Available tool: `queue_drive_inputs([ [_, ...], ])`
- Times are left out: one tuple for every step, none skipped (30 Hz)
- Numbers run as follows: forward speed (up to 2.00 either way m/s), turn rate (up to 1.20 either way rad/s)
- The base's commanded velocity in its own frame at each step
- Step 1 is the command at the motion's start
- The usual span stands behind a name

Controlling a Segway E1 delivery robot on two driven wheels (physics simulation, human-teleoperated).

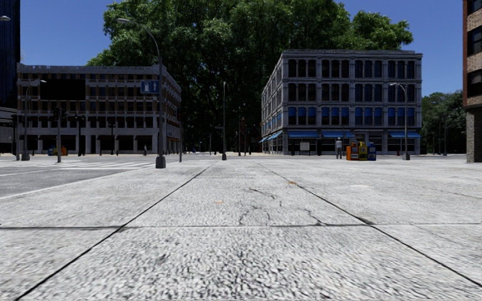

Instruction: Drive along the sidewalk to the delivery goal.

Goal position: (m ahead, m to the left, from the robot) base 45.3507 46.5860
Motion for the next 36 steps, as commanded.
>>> queue_drive_inputs([
  [2.00,0.00],
  [2.00,0.00],
  [2.00,0.00],
  [2.00,0.00],
  [2.00,0.00],
  [2.00,0.00],
  [2.00,0.00],
  [2.00,0.00],
  [2.00,0.00],
  [2.00,0.00],
  [2.00,0.00],
  [2.00,0.00],
  [2.00,0.00],
  [2.00,0.00],
  [2.00,0.00],
  [2.00,0.00],
  [2.00,0.00],
  [2.00,0.00],
  [2.00,0.00],
  [2.00,0.00],
  [2.00,0.00],
  [2.00,0.00],
  [2.00,0.00],
  [2.00,0.00],
  [2.00,0.00],
  [2.00,0.00],
  [2.00,0.00],
  [2.00,0.00],
  [2.00,0.00],
  [2.00,0.00],
  [2.00,0.00],
  [2.00,0.00],
  [2.00,0.00],
  [2.00,0.00],
  [2.00,0.00],
  [2.00,0.00],
])
